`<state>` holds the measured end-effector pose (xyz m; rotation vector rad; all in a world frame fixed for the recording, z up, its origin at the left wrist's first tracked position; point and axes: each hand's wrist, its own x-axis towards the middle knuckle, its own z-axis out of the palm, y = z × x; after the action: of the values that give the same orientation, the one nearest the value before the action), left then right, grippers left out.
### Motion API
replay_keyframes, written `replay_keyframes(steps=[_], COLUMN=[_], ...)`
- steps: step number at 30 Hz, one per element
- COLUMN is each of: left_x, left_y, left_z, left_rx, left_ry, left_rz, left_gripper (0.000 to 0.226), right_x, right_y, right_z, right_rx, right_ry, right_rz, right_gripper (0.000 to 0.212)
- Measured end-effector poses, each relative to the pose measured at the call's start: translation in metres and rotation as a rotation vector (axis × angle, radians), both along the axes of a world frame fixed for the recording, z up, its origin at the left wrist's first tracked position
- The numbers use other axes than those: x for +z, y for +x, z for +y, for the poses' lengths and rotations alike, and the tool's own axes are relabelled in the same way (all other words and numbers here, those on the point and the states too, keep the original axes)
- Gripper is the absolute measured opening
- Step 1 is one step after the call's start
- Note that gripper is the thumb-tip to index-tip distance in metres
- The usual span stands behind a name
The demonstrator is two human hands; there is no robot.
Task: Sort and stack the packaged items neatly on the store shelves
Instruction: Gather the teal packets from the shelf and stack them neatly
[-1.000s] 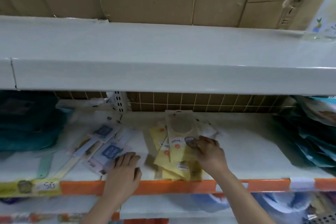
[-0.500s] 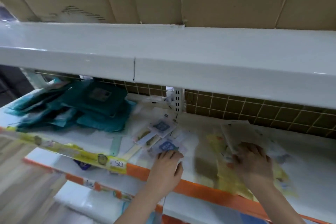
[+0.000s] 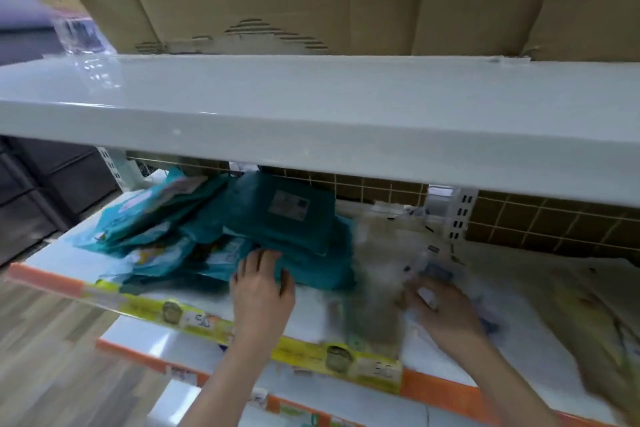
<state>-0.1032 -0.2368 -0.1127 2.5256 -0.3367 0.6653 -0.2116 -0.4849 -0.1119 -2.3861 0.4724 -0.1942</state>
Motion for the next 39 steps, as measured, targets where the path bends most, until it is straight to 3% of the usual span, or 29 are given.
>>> replay_keyframes(steps=[6,12,19,25,33,39], left_x=[0.011,0.017,0.028,0.025,0.02,0.03], left_y=[0.069,0.122,0.177,0.224,0.238,0.237], left_z=[0.105,0.158,0.191,0.208,0.194,0.192], left_rx=[0.105,0.128,0.179,0.177,0.216,0.15], left_ry=[-0.003,0.131,0.169,0.12,0.412,0.382], left_rz=[0.012,0.144,0.322,0.398,0.29,0.287], left_gripper=[0.05,0.068,0.062,0.051,0.035,0.032], right_x=[0.0,0.016,0.027,0.014,0.027,0.045], right_y=[0.061,0.117,0.181,0.18,0.16,0.145], right_z=[0.096,0.141,0.157,0.154,0.15,0.157], right_rx=[-0.056,-0.015,0.027,0.055,0.113,-0.22], right_ry=[0.106,-0.058,-0.413,-0.462,-0.503,-0.386], right_rz=[-0.03,0.03,0.138,0.202,0.045,-0.27], right_gripper=[0.018,0.065,0.085,0.079,0.047,0.026])
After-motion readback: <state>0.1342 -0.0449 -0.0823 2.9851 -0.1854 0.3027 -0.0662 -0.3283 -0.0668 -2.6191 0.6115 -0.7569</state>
